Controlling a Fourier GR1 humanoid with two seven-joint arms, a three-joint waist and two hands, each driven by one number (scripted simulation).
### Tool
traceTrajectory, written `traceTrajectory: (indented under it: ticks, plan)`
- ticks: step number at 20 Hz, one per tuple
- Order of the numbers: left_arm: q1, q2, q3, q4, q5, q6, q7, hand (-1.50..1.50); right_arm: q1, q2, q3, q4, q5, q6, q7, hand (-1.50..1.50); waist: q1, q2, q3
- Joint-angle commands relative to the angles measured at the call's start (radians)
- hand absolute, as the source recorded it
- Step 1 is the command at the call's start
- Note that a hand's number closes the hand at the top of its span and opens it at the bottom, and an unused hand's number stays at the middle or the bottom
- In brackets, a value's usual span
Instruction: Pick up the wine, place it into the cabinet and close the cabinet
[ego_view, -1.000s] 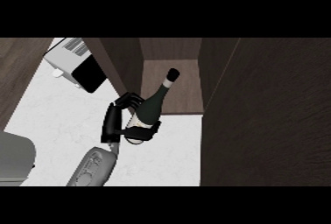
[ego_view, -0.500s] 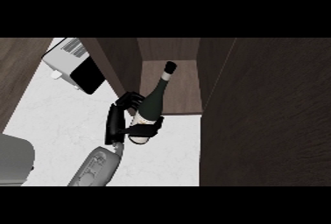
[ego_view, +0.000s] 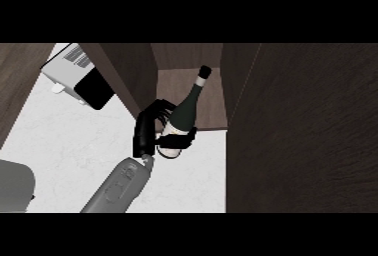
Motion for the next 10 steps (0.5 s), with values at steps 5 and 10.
traceTrajectory:
  ticks: [5,10]
  plan:
    - [-0.267,-0.041,-0.002,0.380,0.125,0.009,-0.029,1.50,0.019,0.000,-0.003,-0.071,-0.091,0.003,0.033,-1.50,-0.024,0.024,-0.010]
    - [-0.391,-0.041,0.075,0.557,0.162,-0.025,-0.087,1.50,0.019,-0.042,-0.053,-0.063,-0.136,0.034,0.042,-1.50,-0.017,0.025,-0.010]
